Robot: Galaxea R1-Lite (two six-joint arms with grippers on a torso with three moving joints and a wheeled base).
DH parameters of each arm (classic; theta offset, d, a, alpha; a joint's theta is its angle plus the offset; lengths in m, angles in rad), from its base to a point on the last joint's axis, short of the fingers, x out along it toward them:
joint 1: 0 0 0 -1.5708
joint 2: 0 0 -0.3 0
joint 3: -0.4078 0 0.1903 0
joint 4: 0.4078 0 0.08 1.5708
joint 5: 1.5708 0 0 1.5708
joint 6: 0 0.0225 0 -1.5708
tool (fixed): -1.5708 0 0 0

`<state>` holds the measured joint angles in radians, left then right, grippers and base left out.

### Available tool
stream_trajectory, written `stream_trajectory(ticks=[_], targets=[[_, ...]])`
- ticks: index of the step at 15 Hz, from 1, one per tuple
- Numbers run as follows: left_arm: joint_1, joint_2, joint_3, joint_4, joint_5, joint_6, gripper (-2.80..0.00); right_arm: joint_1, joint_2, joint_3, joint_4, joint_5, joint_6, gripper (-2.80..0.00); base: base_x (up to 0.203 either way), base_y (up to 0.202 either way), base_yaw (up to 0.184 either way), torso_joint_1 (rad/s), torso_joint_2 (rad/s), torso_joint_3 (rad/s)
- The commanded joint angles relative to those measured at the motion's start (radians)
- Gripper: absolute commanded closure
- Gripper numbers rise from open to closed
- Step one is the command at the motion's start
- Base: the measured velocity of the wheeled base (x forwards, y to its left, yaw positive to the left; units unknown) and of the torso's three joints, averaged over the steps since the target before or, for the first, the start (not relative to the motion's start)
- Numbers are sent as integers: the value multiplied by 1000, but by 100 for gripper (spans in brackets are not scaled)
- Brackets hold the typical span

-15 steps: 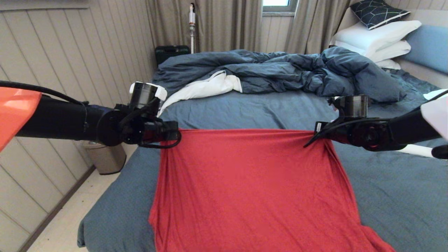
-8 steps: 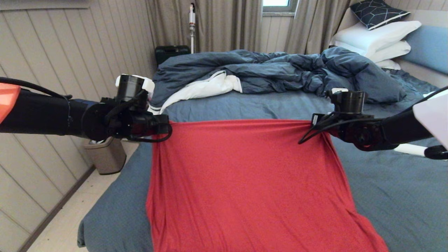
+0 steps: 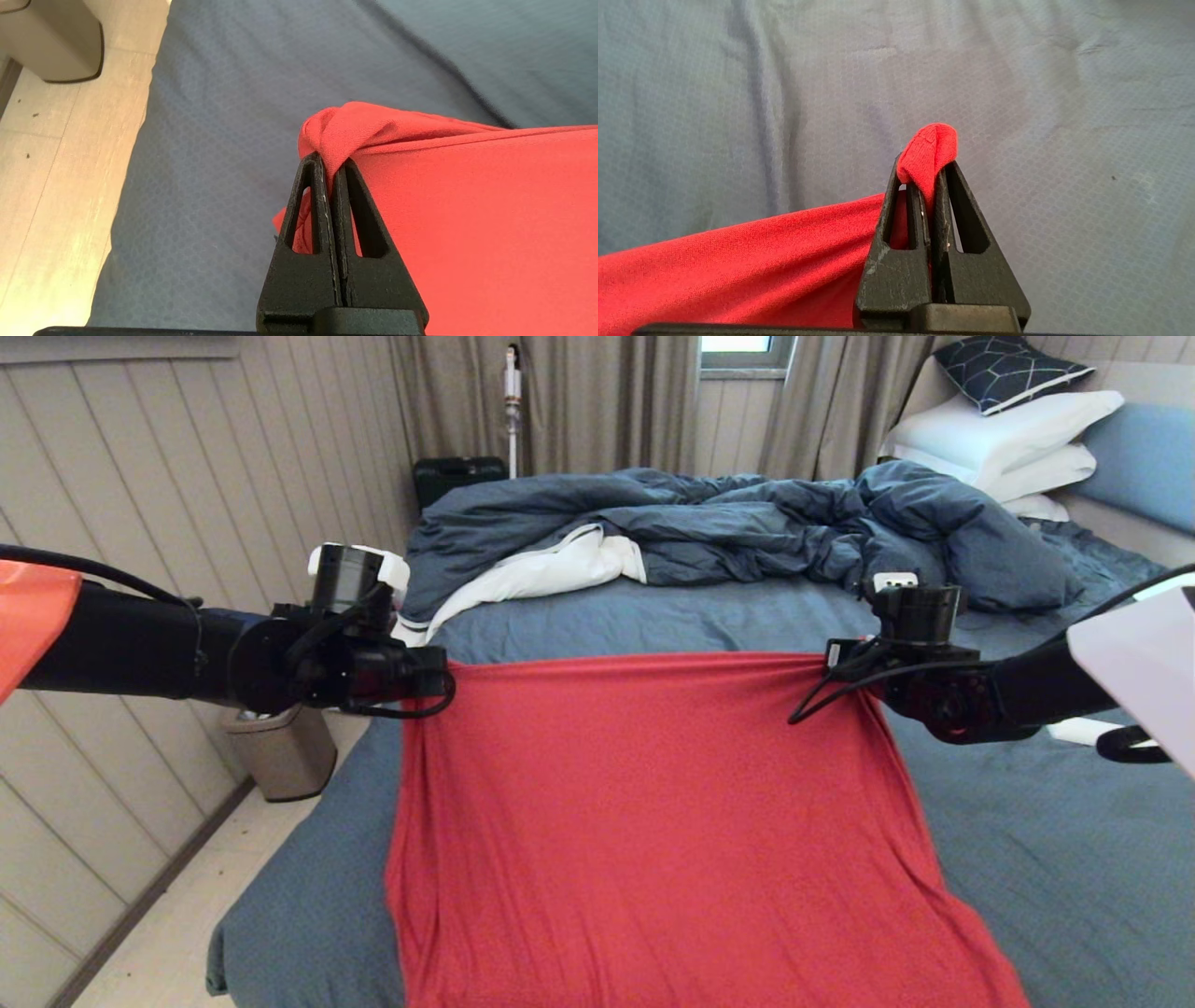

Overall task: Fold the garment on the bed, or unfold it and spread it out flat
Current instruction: Unford the red T-shirt

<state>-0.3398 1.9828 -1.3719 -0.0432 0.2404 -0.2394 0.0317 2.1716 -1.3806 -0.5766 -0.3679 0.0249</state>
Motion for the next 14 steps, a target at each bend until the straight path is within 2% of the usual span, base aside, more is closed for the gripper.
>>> stream_trajectory(ticks=[1,4,5,6,7,9,10,14], targets=[[10,18,0,0,1,-1,0,1,18,-3,-2,-2,-2,0,0,0,0,0,0,0],[19,34,-1,0,-14,0,0,-1,29,-15,-1,-2,-19,0,0,0,0,0,0,0],[19,41,-5,-1,-13,-1,-280,-1,37,-30,2,-2,-21,0,0,0,0,0,0,0],[19,45,-7,-1,-15,0,-280,-1,39,-38,6,-1,-29,-245,0,0,0,0,0,0],[19,46,-7,-1,-17,0,-280,-1,41,-40,7,1,-41,-280,0,0,0,0,0,0],[19,54,-7,-50,-33,8,-280,-5,64,-59,6,2,-53,-280,0,0,0,0,0,0],[19,63,-7,-70,-35,35,-280,-8,81,-71,8,2,-54,-280,0,0,0,0,0,0],[22,65,-7,-73,-32,41,-280,-10,110,-111,14,1,-54,-280,0,0,0,0,0,0]])
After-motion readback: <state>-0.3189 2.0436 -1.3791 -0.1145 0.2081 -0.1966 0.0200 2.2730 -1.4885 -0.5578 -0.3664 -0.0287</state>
